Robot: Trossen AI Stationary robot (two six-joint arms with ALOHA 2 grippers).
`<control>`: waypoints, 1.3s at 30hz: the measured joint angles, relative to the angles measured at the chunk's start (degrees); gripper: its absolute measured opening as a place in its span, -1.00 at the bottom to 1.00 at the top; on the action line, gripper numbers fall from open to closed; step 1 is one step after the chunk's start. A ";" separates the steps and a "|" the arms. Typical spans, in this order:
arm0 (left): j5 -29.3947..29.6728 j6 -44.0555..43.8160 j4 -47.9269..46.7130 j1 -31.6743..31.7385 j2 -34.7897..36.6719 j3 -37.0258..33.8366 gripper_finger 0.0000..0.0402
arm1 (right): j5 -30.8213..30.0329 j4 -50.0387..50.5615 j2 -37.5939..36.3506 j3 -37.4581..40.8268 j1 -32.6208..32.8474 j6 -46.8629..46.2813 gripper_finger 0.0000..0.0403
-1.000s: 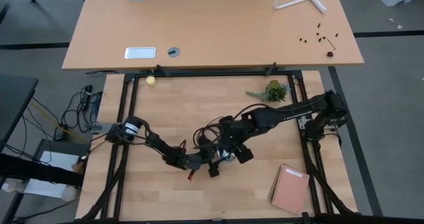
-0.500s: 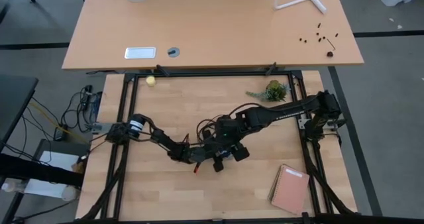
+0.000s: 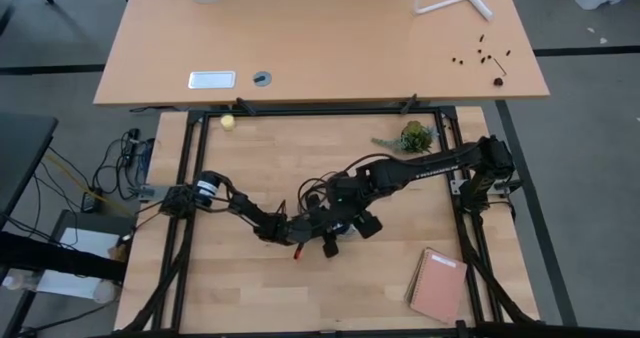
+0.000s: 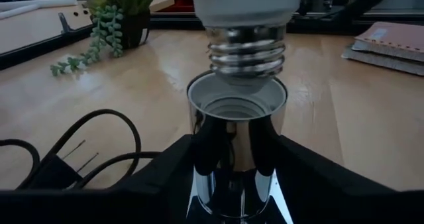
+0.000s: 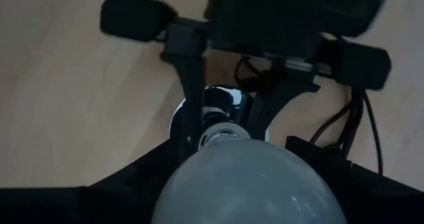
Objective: Screw lightbulb
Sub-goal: Insert the white lightbulb into the metallic lamp
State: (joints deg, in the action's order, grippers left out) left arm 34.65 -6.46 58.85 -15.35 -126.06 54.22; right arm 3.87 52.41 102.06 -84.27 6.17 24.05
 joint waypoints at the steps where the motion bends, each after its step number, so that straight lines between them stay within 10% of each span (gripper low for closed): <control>1: -0.02 0.00 -0.02 0.00 0.00 0.00 -0.05 | 0.24 -0.10 0.00 0.22 0.00 1.71 0.32; 24: -23.97 3.42 4.36 3.91 0.00 -0.09 -0.08 | 3.26 -0.08 0.00 1.99 5.40 13.23 0.33; 39: -22.80 3.06 4.91 3.96 -0.11 -0.09 -0.09 | 2.60 -4.94 -0.11 4.67 4.68 7.16 0.33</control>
State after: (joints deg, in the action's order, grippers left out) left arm 11.85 -3.40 63.76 -11.40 -126.17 54.13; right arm 6.47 47.46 101.95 -79.60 10.85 31.21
